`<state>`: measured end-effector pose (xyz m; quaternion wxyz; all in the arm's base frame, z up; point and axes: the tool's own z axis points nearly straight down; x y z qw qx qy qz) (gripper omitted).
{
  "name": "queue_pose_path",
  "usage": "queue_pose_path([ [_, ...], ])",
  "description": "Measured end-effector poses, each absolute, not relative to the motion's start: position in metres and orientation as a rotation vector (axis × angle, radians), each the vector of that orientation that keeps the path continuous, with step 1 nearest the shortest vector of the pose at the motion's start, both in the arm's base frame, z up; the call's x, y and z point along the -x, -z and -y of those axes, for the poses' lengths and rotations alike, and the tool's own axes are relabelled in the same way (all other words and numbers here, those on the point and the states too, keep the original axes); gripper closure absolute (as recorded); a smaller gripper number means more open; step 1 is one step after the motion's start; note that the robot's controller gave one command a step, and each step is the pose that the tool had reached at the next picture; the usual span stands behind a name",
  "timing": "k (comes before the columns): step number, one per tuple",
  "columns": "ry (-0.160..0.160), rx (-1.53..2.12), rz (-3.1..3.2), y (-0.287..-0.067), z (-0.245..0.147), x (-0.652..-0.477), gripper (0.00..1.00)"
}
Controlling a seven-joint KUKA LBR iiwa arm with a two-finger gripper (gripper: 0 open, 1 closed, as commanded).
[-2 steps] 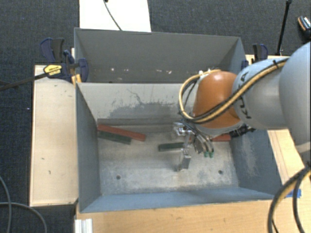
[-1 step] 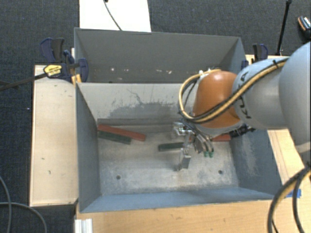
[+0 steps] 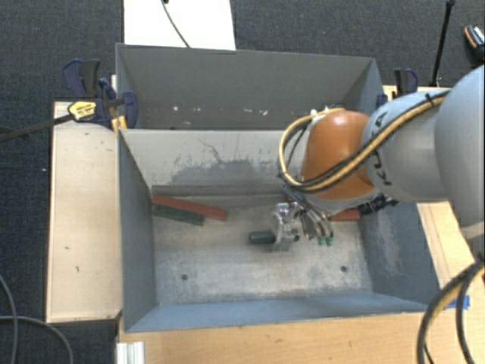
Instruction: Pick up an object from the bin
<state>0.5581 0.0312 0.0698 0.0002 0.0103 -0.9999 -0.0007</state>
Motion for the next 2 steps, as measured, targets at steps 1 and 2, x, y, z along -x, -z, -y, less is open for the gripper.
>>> queue_pose_path([
  [1, 0.002, -0.028, 3.15, -0.131, -0.031, -0.56, 1.0],
  [2, 0.003, -0.024, 3.148, -0.145, -0.031, -0.562, 1.0],
])
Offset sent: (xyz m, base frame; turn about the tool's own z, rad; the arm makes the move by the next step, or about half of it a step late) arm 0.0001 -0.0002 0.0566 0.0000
